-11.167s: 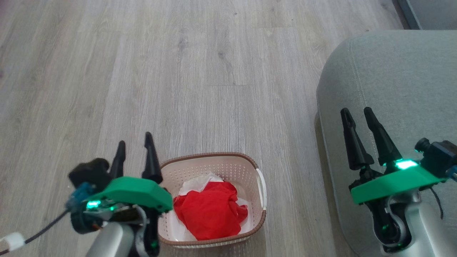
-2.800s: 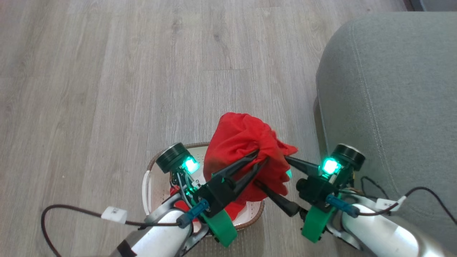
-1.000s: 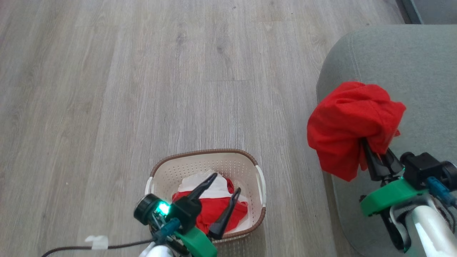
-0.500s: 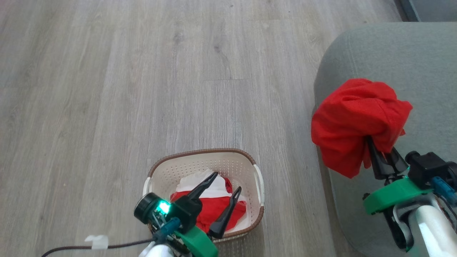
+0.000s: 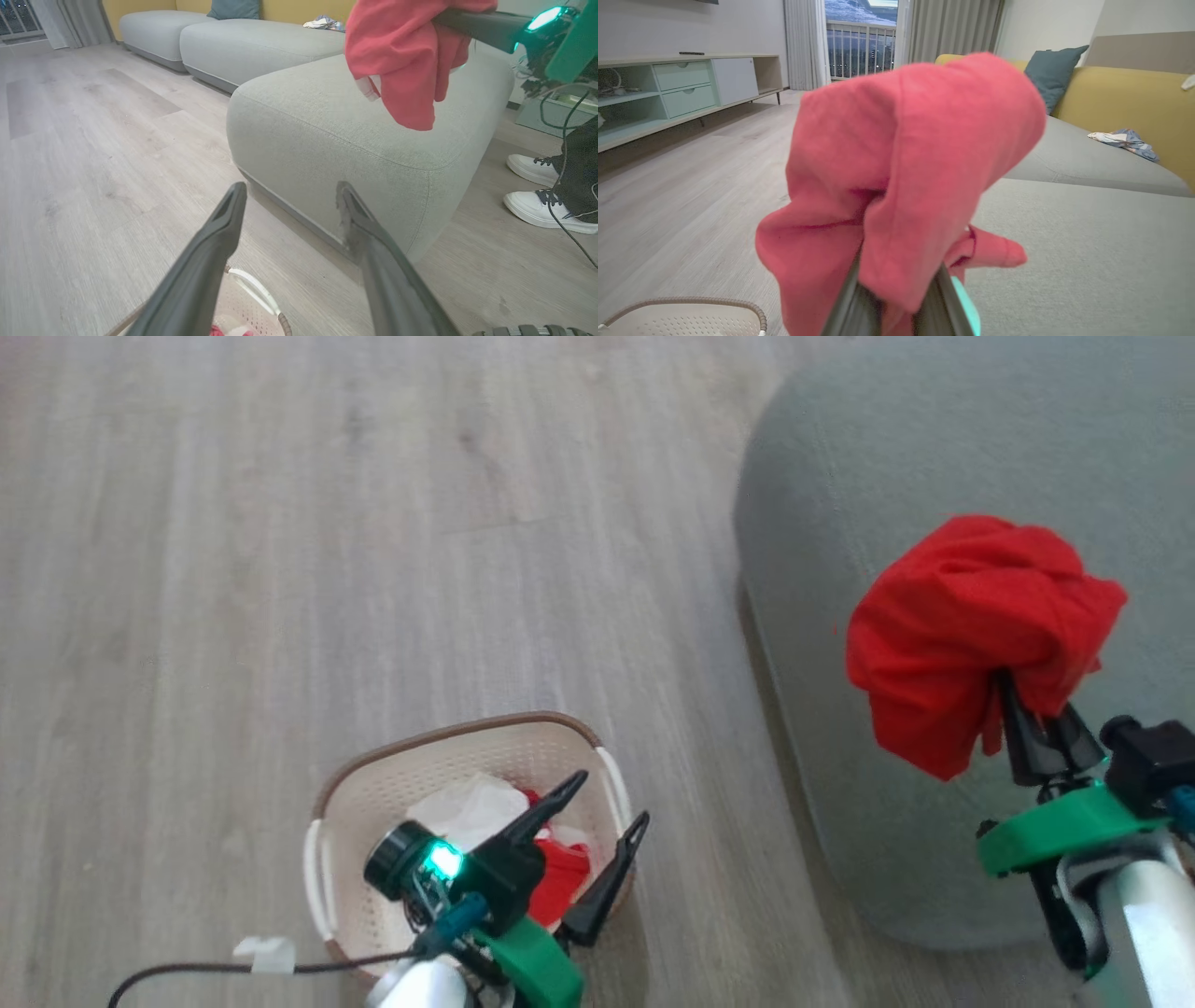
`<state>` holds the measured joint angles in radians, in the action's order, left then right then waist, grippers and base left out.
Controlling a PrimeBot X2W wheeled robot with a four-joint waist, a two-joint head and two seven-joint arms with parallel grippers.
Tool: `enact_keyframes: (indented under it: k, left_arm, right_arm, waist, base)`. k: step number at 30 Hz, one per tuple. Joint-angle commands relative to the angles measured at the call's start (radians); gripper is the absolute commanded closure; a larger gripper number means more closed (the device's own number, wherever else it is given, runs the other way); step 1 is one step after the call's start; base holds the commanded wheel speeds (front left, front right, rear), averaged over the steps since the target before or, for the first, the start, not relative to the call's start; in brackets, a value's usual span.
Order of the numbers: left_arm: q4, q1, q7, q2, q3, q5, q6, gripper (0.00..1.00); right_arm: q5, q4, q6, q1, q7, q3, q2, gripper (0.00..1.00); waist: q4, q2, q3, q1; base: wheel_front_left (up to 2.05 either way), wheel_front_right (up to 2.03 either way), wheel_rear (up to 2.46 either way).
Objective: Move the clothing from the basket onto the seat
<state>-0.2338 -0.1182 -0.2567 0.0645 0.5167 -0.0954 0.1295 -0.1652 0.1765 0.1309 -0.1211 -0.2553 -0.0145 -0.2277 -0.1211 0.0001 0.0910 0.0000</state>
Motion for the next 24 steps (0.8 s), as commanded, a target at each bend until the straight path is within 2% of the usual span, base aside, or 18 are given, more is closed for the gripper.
enact_keyframes:
  k: [1, 15, 20, 24]
  left_arm:
    - [0.04, -0.057, -0.005, -0.011, -0.027, 0.007, 0.001, 0.0]
    - [0.011, -0.143, -0.005, 0.02, 0.037, 0.014, 0.001, 0.0]
    - [0.0, -0.156, -0.005, 0.029, 0.054, 0.004, 0.001, 0.0]
    - [-0.006, -0.164, -0.005, 0.035, 0.062, 0.002, 0.001, 0.0]
  right_arm:
    - [0.007, -0.04, 0.0, -0.045, -0.006, -0.006, -0.02, 1.0]
    - [0.008, -0.043, 0.0, -0.081, -0.006, 0.016, 0.015, 1.0]
    - [-0.005, -0.029, 0.0, -0.082, -0.006, 0.023, 0.036, 1.0]
    - [0.0, -0.025, 0.0, -0.078, -0.006, 0.034, 0.048, 1.0]
  waist:
    - [-0.048, -0.0001, 0.026, 0.0]
    - [-0.303, -0.0001, 0.112, 0.0]
    - [-0.372, -0.0001, 0.12, 0.0]
    - [-0.401, -0.0001, 0.125, 0.0]
  base:
    - [0.0, 0.0, 0.0]
    - [0.0, 0.0, 0.0]
    - [0.0, 0.0, 0.0]
    - [0.0, 0.0, 0.0]
